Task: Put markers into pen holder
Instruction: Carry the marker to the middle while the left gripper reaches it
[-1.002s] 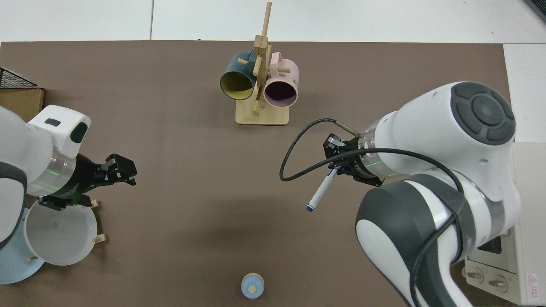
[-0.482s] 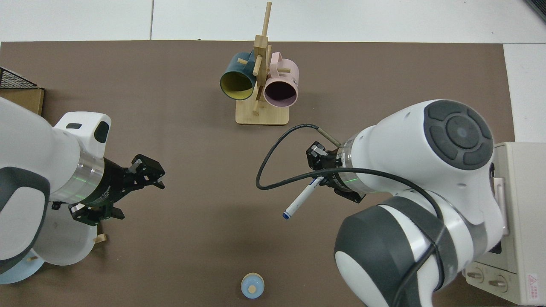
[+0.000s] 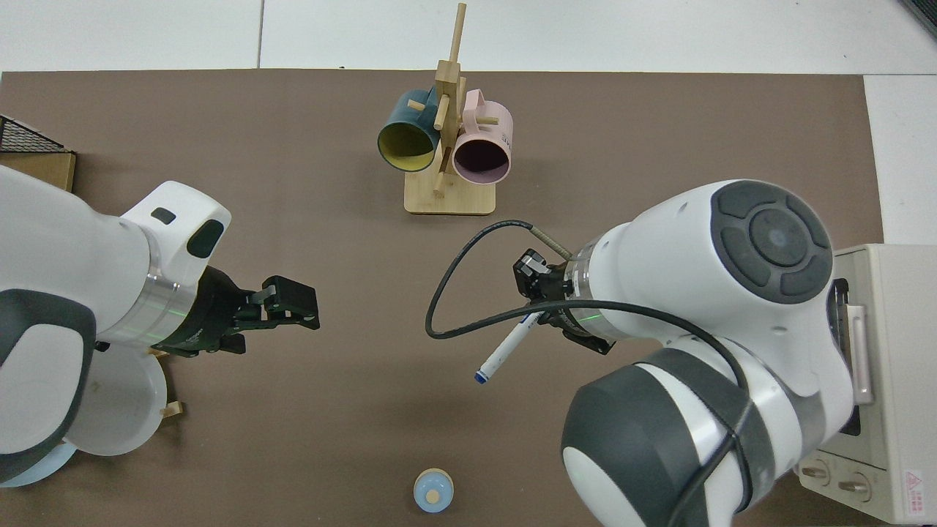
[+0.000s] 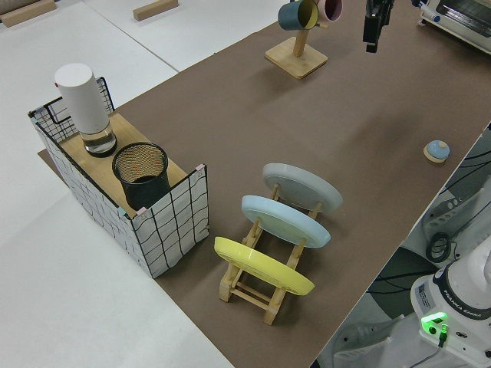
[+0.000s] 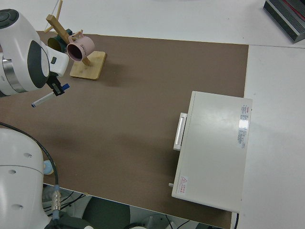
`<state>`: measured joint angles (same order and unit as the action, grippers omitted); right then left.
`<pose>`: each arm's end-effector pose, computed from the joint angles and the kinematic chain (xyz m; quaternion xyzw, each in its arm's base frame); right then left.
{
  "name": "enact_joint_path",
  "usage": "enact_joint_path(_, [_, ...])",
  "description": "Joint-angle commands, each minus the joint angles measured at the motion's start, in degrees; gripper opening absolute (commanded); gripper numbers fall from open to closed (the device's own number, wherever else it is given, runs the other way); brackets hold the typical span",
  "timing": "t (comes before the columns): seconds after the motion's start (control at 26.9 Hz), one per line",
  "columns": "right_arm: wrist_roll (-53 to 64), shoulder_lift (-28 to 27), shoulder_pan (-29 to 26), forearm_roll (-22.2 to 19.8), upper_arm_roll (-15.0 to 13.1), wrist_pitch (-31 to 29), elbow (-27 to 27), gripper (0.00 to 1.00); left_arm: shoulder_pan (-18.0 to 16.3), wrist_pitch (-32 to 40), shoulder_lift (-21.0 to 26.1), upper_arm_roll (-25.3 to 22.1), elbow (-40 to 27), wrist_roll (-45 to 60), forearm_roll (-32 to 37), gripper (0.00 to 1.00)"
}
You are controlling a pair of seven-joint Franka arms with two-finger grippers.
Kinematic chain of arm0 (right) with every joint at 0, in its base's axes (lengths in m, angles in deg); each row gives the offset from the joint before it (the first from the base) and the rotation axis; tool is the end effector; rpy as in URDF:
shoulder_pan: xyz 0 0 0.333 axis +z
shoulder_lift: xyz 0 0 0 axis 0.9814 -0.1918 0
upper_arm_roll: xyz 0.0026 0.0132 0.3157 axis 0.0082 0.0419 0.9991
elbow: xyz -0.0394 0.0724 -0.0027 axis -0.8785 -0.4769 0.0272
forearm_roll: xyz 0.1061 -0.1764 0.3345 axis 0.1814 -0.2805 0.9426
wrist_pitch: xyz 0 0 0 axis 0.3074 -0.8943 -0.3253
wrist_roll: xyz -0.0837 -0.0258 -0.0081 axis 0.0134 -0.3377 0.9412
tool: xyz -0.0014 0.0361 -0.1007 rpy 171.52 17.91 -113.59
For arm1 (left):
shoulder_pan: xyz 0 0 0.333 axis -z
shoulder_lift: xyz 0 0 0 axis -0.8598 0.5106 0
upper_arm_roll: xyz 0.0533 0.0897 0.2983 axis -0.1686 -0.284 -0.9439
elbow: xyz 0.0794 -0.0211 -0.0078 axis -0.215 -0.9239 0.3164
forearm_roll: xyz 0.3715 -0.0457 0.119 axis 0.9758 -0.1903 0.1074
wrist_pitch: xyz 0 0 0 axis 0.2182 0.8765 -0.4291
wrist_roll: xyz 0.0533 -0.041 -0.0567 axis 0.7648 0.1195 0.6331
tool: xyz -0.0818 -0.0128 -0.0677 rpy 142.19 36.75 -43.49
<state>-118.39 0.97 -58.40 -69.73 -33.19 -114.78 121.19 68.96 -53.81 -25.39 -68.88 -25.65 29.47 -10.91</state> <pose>0.5077 0.2758 0.5522 -0.9207 0.3758 0.0561 0.0892 0.4933 -0.1591 0.5782 0.9826 0.0952 -0.0968 0.1267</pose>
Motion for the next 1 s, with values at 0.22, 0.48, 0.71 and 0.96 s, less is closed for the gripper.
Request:
enact_joint_path(0.22, [-1.29, 0.42, -0.50, 2.46, 0.65, -0.34, -0.01, 0.00, 0.01, -8.36, 0.04, 1.78, 4.45, -7.48, 1.14, 1.00])
enact_joint_path(0.48, [-1.37, 0.25, -0.50, 3.59, 0.65, -0.35, -0.01, 0.00, 0.45, -7.40, -0.49, 2.48, 4.72, -13.17, 1.14, 1.00])
enact_joint_path(0.71, [-3.57, -0.45, -0.41, 5.79, 0.65, -0.61, -1.85, 0.00, 1.06, -4.33, -1.10, 4.07, 4.54, -33.03, 0.96, 1.00])
enact_joint_path(0.96, [-7.35, -0.46, -0.15, 7.73, 1.96, -2.19, -2.03, 0.00, 1.24, -3.18, -1.19, 6.79, 4.45, -49.83, 0.08, 1.00])
